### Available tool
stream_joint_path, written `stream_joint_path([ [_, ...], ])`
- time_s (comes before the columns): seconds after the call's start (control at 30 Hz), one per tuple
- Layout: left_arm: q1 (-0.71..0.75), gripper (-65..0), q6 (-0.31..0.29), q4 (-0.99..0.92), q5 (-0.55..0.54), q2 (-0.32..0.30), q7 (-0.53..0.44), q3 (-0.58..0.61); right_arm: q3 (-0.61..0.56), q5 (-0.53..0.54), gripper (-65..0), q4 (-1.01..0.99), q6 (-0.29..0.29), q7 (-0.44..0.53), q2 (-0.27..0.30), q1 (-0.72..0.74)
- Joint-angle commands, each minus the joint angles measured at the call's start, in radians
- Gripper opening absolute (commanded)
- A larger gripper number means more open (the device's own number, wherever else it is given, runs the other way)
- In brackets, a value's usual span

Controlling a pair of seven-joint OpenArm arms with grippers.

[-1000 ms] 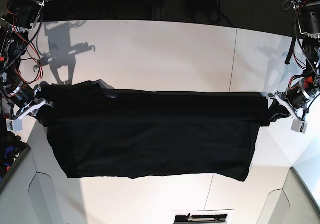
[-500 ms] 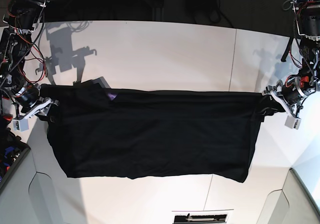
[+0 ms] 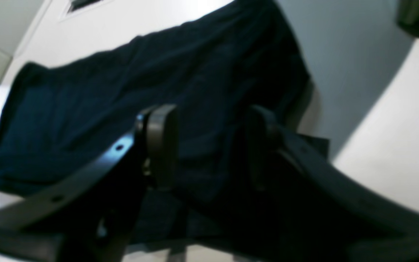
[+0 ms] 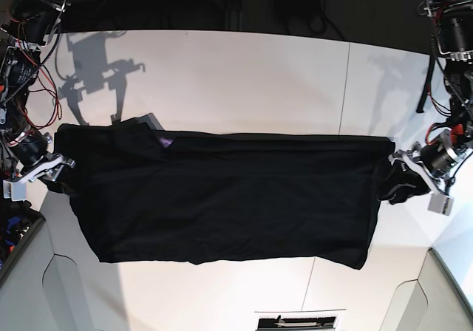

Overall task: Layout the t-shirt on the table in an organized manner, then fold the t-shirt properly
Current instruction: 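Lift the shirt edge with both grippers and fold it over the shirt, then lower the folded edge with both grippers and smooth it flat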

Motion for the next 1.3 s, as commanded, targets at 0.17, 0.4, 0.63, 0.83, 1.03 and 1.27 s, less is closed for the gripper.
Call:
stream_joint_path([
  [0.17, -0.020, -64.2, -0.006, -0.087, 0.193, 0.027, -0.187, 0.125, -0.176, -0.225, -65.0, 0.013, 0.010, 0.098, 0.015, 0.024],
  [0.4, -0.022, -65.0, 0.001, -0.220, 0.301, 0.034, -0.196, 0.237, -0.311, -0.327, -65.0, -0.057, 0.000, 0.098, 0.015, 0.018],
  [0.63, 0.013, -65.0, -0.001, -0.222, 0.300, 0.025, -0.107, 0.238, -0.317, -0.325, -65.0, -0.073, -0.004, 0.073, 0.016, -0.051],
  [0.83, 0.162, -65.0, -0.001, -0.065, 0.299, 0.012, -0.105, 0.221, -0.271, -0.300, -65.0, 0.021, -0.004, 0.059, 0.020, -0.193],
  [1.03, 0.348, -65.0, -0.001, 0.150, 0.299, 0.012, -0.106, 0.152, -0.174, -0.230, -65.0, 0.217, -0.003, 0.027, 0.020, -0.340],
  [1.27, 0.523, -65.0, -0.006, 0.338, 0.262, 0.012, -0.108, 0.040, -0.057, -0.145, -65.0, 0.399, -0.003, -0.031, 0.021, -0.476],
])
